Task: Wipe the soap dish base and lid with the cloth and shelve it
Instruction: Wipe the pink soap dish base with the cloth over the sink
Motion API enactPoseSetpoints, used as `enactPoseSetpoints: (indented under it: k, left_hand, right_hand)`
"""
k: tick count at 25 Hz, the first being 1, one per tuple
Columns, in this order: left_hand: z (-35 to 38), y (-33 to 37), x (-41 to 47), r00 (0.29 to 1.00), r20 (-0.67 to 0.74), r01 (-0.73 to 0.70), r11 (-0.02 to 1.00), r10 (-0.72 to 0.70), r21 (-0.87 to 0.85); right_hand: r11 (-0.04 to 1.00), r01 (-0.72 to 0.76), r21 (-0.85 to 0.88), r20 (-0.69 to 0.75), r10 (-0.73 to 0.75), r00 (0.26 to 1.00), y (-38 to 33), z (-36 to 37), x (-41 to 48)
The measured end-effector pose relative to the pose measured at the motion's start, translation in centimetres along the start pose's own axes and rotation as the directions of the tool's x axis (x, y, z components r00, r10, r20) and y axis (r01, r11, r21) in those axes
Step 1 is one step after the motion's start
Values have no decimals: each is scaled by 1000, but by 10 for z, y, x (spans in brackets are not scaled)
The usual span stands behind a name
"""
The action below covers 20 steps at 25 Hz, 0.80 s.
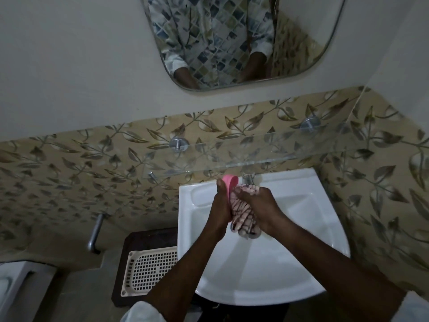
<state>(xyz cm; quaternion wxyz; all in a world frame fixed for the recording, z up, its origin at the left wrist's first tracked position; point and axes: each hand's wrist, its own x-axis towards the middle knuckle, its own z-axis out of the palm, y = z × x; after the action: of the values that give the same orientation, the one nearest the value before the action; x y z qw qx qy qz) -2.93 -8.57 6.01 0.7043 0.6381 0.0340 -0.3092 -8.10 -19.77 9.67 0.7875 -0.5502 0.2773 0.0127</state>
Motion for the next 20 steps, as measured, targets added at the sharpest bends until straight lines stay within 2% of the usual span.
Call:
enactPoseSetpoints:
  k: [1,2,4,6,7,9,11,12,13,14,15,16,17,18,19,20]
  left_hand:
    - [-4,0,1,999,33,19,999,-17,-50]
    - [-12,0,3,996,72,69,986,-58,-152]
    - [-32,-1,4,979,151,188,893,-137,-409]
    - [-51,-3,4,965,209,253,780,-160,-572]
    - [-58,-4,3,962,234,260,751,-144,-607]
    - [-63,-3,5,957,270,252,755,-103,-606]
    - [-61,3,8,959,264,242,790,-105,-564]
    - [-58,7,9,959,256,247,811,-124,-531]
    - [-54,10,10,957,253,254,827,-140,-502]
    - [-47,11,10,959,245,247,842,-143,-479]
    - [-37,12,9,969,211,215,858,-128,-467]
    - [-26,12,9,983,157,155,879,-93,-451]
    - [-15,11,9,994,96,81,903,-44,-422]
    - [-7,10,10,999,34,14,920,-1,-392]
    - [-2,9,11,999,-32,-24,933,13,-360]
    - [-1,8,10,995,-96,-44,937,11,-348]
  right_hand:
    - [982,-76,170,38,70,997,-7,-2,2]
    - [959,-112,260,101,88,991,-16,-6,3]
    - [951,-63,302,203,0,979,-34,-20,1]
    - [950,61,306,168,-116,979,-48,-40,0]
    - [951,83,298,133,-127,983,-52,-49,-1]
    - [959,72,273,80,-97,992,-53,-61,-5]
    - [980,161,115,38,-166,985,-53,-56,-8]
    - [960,272,-60,30,-271,962,-54,-48,-10]
    - [867,406,-289,43,-412,910,-53,-38,-11]
    - [700,504,-505,92,-538,838,-52,-25,-10]
    - [521,534,-666,143,-613,777,-47,-11,-9]
    - [405,499,-766,156,-636,756,-39,4,-9]
    - [379,422,-823,117,-615,780,-28,19,-10]
    - [409,345,-845,50,-582,812,-16,33,-13]
    - [446,307,-841,4,-561,828,-6,43,-19]
    - [466,328,-822,36,-532,846,-1,47,-23]
